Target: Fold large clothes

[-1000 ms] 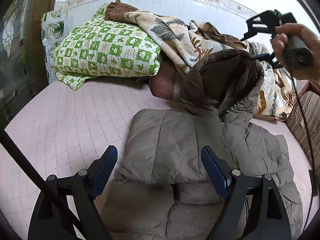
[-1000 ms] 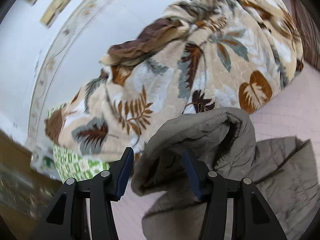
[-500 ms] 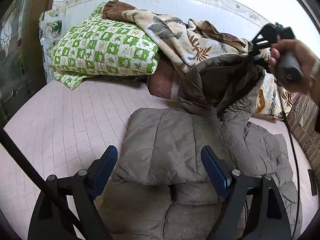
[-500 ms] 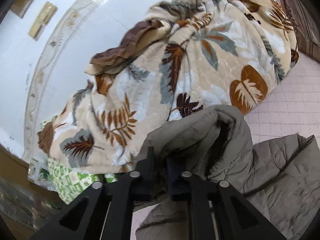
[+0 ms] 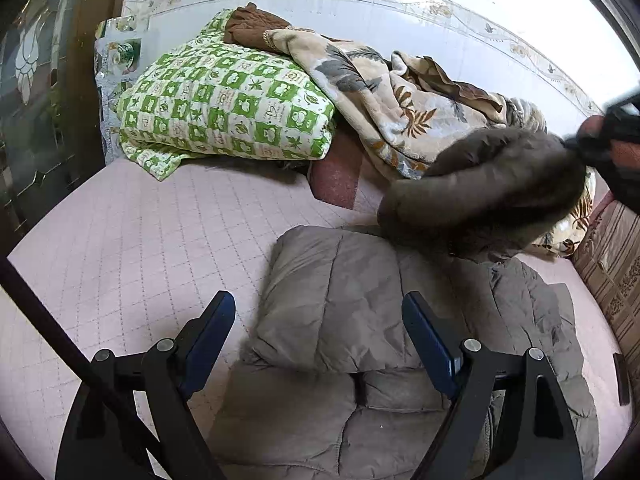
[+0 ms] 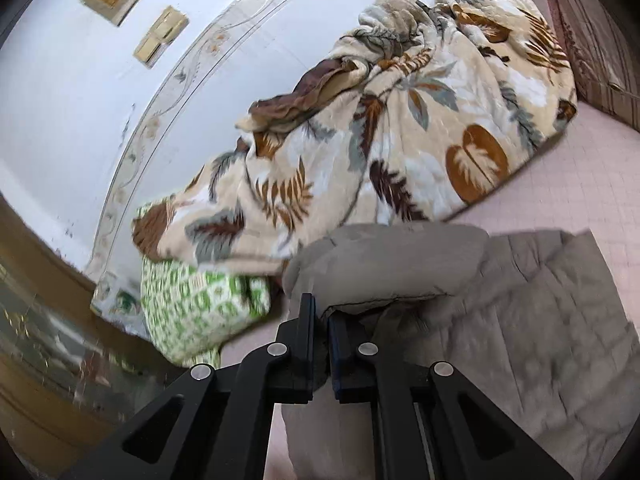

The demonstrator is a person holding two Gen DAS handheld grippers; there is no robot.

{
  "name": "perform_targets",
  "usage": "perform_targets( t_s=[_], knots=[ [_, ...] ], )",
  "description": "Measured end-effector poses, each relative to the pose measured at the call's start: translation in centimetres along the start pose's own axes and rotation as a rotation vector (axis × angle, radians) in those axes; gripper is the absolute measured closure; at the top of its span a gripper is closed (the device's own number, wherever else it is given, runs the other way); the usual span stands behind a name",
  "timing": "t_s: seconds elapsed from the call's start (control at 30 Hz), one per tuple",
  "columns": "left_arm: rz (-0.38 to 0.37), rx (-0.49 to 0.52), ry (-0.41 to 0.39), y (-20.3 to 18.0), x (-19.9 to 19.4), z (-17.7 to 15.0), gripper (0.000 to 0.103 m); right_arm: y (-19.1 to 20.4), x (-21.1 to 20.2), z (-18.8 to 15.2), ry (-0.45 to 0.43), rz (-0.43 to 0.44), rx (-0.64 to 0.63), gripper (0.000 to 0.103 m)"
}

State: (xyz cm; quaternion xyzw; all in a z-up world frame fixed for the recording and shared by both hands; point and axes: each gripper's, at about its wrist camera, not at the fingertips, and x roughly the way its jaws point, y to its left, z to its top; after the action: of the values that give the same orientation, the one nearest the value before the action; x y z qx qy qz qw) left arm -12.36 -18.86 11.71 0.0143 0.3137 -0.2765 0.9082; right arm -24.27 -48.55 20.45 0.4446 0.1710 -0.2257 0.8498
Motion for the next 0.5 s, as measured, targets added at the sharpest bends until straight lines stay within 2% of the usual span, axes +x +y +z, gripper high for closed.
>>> perform_targets(
  t_s=[0.13,0.27,0.4,0.5],
  knots=[
    [-0.005,-0.008,-0.001,0.2,-0.2,0.0,0.018,-2.0,-2.4,-3.9,0.026,0.023,0.031,0.096],
    [-0.005,-0.01,-0.001,0.2,-0.3,0.0,0.018,-5.1,-3.2,-7.9,0.056,0.003,0.066,0.096],
    [-0.007,-0.008,-0.001,0.1,-0.3,0.0,0.018,-10.2,-0.7,-12.6,0.146,-0.067,0.153,0.096],
    [-0.004,-0.002,0.0,0.0,-0.3,-0.1,0.018,-13.2,1.7,-14.7,0.184,-0.124,0.179,0.097]
  ],
)
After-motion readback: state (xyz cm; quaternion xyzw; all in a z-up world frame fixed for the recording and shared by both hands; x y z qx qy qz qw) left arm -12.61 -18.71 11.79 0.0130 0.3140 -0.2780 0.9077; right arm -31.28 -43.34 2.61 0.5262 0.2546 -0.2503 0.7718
